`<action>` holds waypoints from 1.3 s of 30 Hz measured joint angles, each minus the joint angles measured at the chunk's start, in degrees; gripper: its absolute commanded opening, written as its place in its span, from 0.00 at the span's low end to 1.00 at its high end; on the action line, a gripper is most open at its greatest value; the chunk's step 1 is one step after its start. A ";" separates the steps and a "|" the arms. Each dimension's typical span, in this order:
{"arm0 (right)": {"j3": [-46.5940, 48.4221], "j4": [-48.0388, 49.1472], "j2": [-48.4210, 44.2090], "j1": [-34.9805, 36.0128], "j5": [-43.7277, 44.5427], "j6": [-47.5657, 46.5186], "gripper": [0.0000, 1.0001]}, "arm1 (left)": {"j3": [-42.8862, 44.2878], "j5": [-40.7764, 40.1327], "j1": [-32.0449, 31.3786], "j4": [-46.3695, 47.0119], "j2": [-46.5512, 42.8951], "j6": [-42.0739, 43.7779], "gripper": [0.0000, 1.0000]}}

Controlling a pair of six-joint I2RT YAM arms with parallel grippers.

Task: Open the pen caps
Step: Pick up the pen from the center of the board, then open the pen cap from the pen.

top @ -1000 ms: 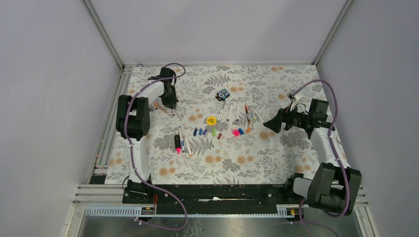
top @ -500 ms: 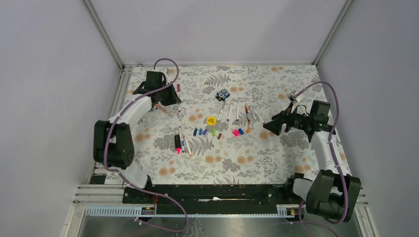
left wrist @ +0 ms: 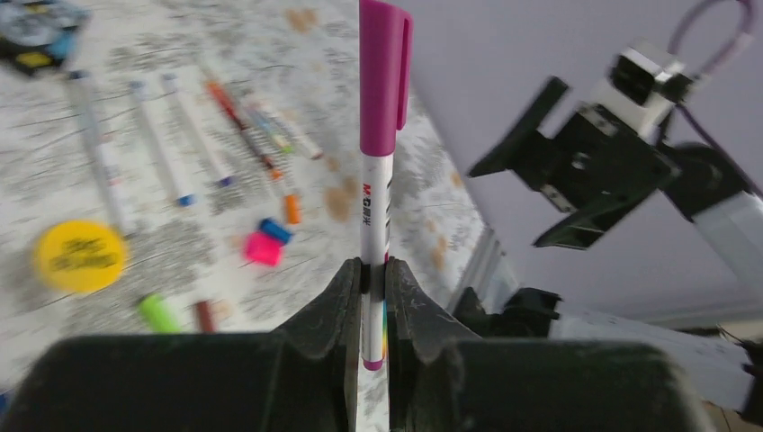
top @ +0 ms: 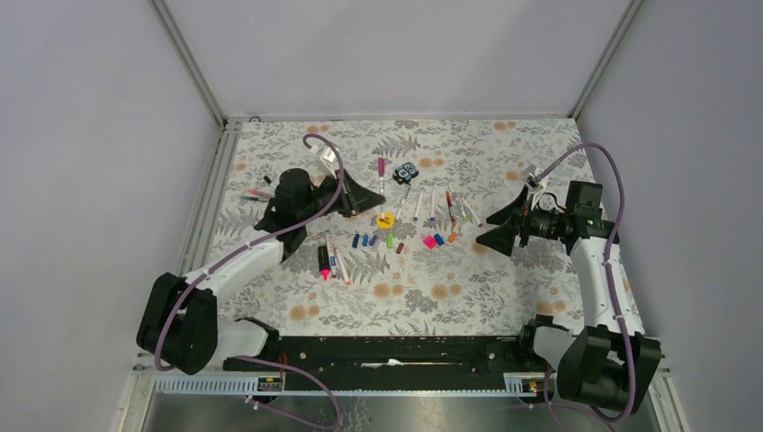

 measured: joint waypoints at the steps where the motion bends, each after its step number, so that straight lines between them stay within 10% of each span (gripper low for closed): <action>1: 0.50 -0.63 0.00 0.50 -0.44 0.07 0.96 | -0.28 -0.17 -1.99 2.21 -0.07 -1.20 0.00; 24: -4.66 39.36 2.64 17.79 -4.59 50.40 0.88 | 1.97 -18.75 -27.96 24.50 9.60 -8.96 0.00; 39: -5.44 45.27 3.69 20.37 -4.46 57.02 0.53 | 3.58 -23.23 -31.08 26.62 12.50 -8.96 0.00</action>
